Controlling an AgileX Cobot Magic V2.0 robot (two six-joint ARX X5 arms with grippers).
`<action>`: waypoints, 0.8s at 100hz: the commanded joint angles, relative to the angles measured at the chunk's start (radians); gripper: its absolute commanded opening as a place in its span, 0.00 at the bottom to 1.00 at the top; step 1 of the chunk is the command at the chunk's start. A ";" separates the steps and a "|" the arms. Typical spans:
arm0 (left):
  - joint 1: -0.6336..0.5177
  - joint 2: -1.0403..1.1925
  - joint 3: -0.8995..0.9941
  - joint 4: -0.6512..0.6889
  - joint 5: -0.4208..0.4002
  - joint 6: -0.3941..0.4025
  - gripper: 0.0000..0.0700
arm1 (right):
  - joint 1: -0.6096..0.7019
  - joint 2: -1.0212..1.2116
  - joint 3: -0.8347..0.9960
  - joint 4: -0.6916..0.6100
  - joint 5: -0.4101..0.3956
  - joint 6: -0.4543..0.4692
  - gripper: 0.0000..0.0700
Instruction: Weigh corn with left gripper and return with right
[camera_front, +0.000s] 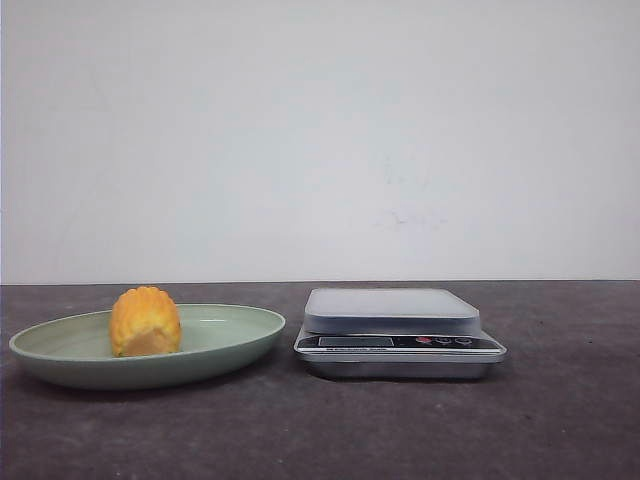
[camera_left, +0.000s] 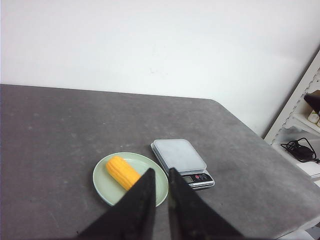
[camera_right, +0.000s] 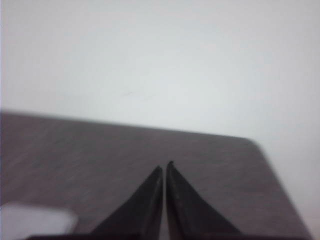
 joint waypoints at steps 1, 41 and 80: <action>-0.005 -0.003 0.019 -0.045 -0.002 0.007 0.00 | -0.086 -0.044 -0.150 0.138 -0.002 0.005 0.01; -0.005 -0.003 0.030 -0.045 -0.002 0.007 0.00 | -0.203 -0.355 -0.703 0.321 -0.106 0.183 0.01; -0.005 -0.003 0.030 -0.044 -0.002 0.007 0.00 | -0.202 -0.462 -0.726 0.146 -0.146 0.166 0.01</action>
